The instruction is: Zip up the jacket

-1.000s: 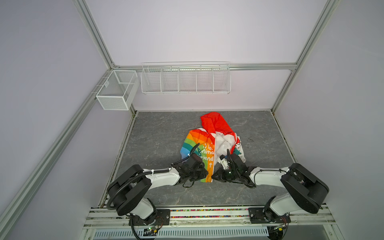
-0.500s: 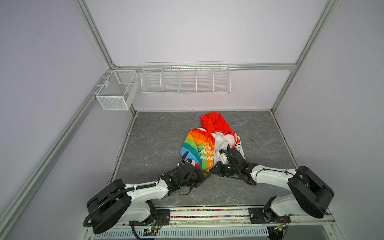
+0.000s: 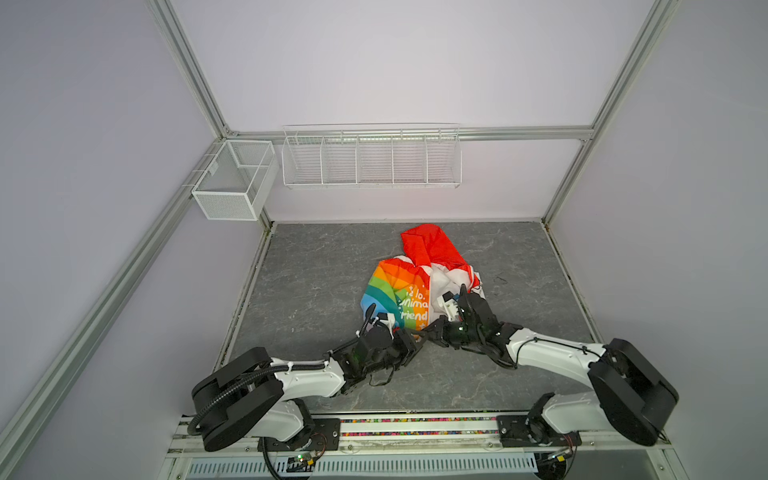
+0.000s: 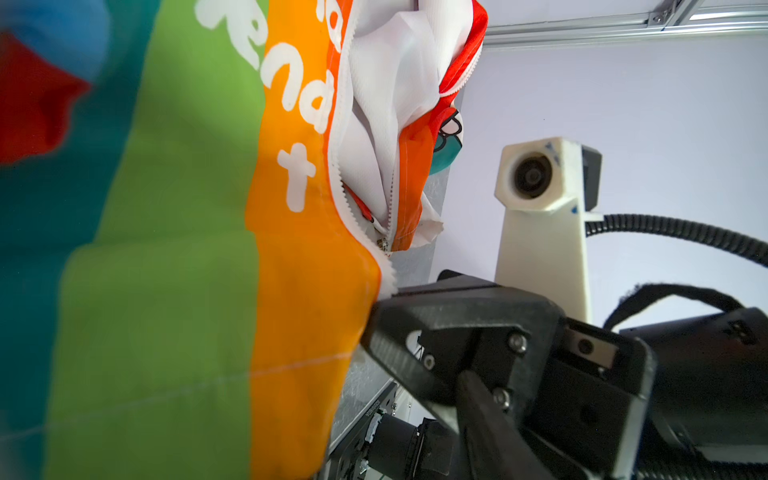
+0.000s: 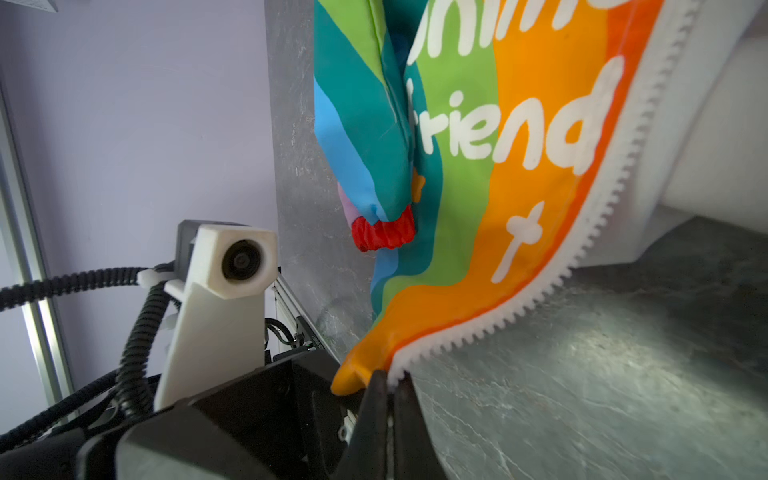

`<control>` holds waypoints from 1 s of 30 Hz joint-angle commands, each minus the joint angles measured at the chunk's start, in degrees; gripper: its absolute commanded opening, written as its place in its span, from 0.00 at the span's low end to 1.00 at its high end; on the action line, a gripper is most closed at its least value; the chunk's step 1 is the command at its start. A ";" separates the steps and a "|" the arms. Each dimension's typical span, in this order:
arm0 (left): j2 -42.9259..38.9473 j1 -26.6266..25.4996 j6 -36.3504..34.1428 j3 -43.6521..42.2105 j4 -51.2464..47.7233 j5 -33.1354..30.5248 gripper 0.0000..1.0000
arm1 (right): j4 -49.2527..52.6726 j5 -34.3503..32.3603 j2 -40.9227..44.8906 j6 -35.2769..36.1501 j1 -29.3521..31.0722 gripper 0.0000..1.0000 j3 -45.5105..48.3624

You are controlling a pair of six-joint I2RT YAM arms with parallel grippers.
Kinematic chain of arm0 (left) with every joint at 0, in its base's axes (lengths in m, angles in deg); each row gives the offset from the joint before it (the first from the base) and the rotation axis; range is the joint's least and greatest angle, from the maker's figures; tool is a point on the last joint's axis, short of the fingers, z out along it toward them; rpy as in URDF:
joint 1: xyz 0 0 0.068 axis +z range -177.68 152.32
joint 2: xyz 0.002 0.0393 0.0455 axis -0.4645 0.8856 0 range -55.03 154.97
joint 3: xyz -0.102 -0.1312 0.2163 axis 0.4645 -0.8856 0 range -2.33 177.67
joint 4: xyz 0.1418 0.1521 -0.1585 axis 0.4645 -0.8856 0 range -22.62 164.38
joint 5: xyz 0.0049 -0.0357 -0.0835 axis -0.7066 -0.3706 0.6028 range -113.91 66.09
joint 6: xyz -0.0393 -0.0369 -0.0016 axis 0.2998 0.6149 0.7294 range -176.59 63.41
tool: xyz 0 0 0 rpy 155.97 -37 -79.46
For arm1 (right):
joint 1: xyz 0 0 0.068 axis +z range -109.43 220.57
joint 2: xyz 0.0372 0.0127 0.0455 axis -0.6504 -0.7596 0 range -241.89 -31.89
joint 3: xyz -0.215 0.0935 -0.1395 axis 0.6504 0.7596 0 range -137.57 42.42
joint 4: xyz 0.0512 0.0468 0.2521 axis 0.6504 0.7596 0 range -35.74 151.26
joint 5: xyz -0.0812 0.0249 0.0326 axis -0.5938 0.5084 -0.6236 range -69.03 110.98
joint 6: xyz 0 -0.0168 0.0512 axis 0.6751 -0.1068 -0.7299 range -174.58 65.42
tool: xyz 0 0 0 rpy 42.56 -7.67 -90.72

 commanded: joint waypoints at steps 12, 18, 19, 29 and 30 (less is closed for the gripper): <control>-1.36 0.14 -5.22 0.66 -1.47 -3.20 0.50 | 8.03 1.29 7.61 2.37 -1.13 0.06 0.34; -2.18 0.90 -7.23 -0.29 -1.41 -2.67 0.48 | 10.84 1.10 9.29 3.92 -1.86 0.06 0.39; -2.20 1.08 -7.63 -0.24 -1.41 -2.19 0.47 | 11.08 1.07 9.44 4.10 -2.00 0.06 0.41; 0.24 1.46 -12.95 1.91 1.53 1.90 0.37 | 11.04 2.34 9.14 4.72 -2.82 0.06 0.34; 0.34 1.47 -13.75 2.34 1.50 2.61 0.36 | 11.08 2.42 9.09 4.77 -2.90 0.06 0.34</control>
